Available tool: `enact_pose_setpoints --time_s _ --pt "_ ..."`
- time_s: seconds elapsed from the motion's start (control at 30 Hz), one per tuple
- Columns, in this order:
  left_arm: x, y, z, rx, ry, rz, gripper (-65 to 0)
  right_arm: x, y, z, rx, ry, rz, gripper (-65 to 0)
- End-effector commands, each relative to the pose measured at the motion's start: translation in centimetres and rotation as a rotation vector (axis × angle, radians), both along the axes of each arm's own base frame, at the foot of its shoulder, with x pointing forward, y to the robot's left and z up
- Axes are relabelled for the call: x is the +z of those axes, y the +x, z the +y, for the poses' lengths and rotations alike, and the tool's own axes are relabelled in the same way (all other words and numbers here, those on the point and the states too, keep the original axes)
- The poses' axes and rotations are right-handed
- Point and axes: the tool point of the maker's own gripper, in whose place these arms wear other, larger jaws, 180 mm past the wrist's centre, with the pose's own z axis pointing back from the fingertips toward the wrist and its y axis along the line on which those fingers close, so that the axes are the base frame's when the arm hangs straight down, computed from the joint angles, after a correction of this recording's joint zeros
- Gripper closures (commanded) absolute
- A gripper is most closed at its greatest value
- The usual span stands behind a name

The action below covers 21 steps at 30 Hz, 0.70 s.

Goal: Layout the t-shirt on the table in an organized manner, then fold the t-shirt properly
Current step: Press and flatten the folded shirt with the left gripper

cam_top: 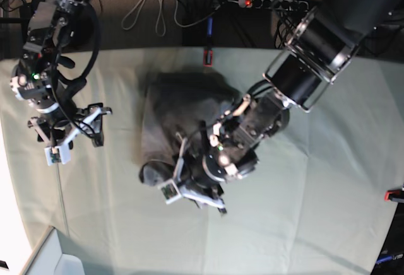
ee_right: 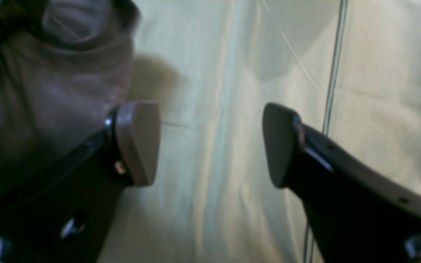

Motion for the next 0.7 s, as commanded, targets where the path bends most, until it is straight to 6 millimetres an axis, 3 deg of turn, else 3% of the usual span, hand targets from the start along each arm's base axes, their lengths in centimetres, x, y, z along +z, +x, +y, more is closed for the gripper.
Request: enact_pose_setpoints --time_s 0.0,0.13,0.23,0.37,0.47,0.57,0.67 --pt "3.1 1.4 -1.1 -0.01 -0.051 -0.068 -27.6 1.4 0.9 0.2 0.022 -0.002 -0.056 -44.1" --pt "5.4 1.7 -1.2 -0.014 -0.074 -0.118 -27.6 1.5 0.9 0.2 0.022 0.001 -0.058 -44.1" --pt "6.4 2.0 0.6 0.035 -0.024 -0.12 -27.6 1.4 0.8 0.3 0.022 0.002 -0.056 -44.1" --pt "6.2 1.2 2.4 0.078 0.039 -0.099 -27.6 1.4 0.8 0.3 0.022 0.004 -0.057 -44.1" --pt "4.9 -0.2 4.1 0.093 0.068 -0.074 -27.6 1.3 0.8 0.4 0.022 0.006 -0.054 -44.1" --pt "4.6 -1.1 5.0 0.122 0.046 -0.06 -27.6 1.4 0.9 1.0 0.039 0.008 -0.055 -44.1" --pt "3.2 -1.8 7.5 0.217 -0.002 -0.009 -27.7 1.0 0.6 1.6 0.057 0.011 -0.044 -44.1"
